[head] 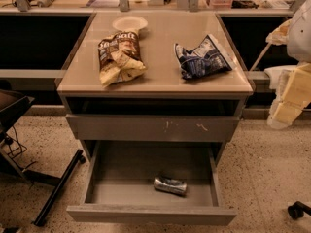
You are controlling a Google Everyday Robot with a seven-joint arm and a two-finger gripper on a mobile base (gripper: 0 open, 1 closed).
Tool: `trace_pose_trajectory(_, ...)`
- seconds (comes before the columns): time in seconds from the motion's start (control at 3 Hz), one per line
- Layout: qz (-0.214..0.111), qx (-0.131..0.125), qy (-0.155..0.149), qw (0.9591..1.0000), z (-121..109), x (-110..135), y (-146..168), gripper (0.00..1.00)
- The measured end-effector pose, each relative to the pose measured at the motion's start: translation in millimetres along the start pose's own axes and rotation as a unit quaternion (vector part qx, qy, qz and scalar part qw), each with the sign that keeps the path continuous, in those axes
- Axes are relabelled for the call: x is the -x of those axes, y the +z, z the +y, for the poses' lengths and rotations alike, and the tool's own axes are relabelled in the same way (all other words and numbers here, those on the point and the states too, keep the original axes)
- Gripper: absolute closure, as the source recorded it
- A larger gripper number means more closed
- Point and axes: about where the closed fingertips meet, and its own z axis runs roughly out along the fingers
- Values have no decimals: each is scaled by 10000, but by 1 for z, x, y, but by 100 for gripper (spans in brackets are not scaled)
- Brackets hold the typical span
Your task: Pick redbull can from middle drawer and place on counter
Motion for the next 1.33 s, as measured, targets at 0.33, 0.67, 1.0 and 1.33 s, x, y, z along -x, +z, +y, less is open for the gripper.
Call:
trace_pose_trajectory(0.33,-1,0,1,10000,0,0,0,0)
trace_pose_trajectory(0.67,-137,71,137,9998,4,-8,16,0)
trace_pose_trajectory(1.0,-382,196,396,9983,19,-22,48,0)
trace_pose_trajectory(1.33,-536,277,890,9942,44,-50,110,0)
